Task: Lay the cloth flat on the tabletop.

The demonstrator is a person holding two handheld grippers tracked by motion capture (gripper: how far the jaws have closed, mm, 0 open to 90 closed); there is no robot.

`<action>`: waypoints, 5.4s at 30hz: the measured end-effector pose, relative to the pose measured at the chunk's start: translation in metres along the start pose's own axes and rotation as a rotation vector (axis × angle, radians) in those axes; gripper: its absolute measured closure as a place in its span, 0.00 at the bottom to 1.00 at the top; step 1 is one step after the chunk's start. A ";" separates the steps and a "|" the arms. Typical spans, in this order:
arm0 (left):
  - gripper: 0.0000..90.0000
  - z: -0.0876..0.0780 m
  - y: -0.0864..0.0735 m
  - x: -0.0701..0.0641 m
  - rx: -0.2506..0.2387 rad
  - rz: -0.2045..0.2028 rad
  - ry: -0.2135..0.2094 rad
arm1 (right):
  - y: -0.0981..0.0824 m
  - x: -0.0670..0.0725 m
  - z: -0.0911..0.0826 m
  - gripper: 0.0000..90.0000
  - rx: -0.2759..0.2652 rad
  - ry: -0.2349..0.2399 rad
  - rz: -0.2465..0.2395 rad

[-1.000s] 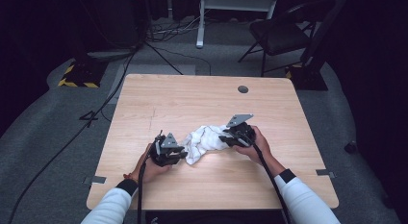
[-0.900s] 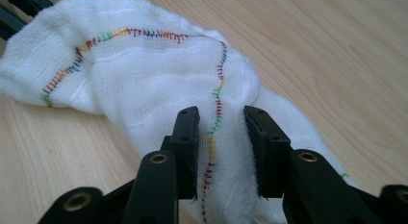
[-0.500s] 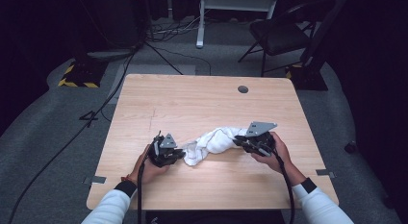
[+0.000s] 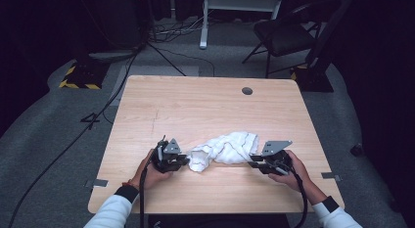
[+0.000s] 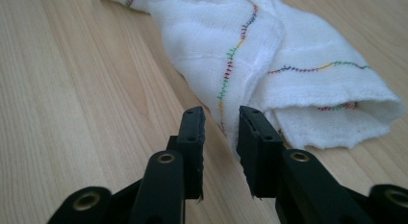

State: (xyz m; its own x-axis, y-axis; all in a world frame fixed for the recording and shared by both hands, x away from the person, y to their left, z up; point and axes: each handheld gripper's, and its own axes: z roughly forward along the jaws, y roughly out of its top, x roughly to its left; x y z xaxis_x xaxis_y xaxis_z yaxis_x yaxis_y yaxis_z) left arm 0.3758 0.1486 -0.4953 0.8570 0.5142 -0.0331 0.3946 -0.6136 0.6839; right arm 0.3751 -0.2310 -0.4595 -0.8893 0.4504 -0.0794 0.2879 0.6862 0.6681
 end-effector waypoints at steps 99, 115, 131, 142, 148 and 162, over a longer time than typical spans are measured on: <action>0.97 0.016 0.048 0.014 0.046 0.022 0.147 | 0.056 -0.005 0.030 0.96 -0.063 -0.049 -0.035; 0.93 -0.003 0.022 0.015 0.105 0.013 0.211 | -0.021 0.022 -0.008 0.95 0.060 -0.080 -0.059; 0.52 0.029 0.081 -0.046 -0.008 0.194 0.066 | -0.014 -0.006 -0.025 0.62 -0.077 -0.203 0.109; 0.88 0.080 0.099 -0.047 0.071 0.259 -0.032 | -0.013 -0.001 0.005 0.60 0.055 -0.007 0.051; 0.98 0.061 0.098 -0.033 -0.009 0.236 -0.001 | -0.026 0.006 -0.002 0.59 0.096 0.024 0.031; 0.98 0.013 0.073 0.035 -0.094 0.016 0.183 | -0.041 -0.003 -0.021 0.48 0.081 -0.027 0.092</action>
State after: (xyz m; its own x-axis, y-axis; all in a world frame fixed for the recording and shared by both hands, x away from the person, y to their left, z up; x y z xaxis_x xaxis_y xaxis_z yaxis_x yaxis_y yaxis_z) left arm 0.4392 0.1144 -0.4562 0.7851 0.6105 0.1049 0.3415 -0.5679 0.7489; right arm 0.3588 -0.2720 -0.4709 -0.8481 0.5282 -0.0413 0.3965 0.6845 0.6117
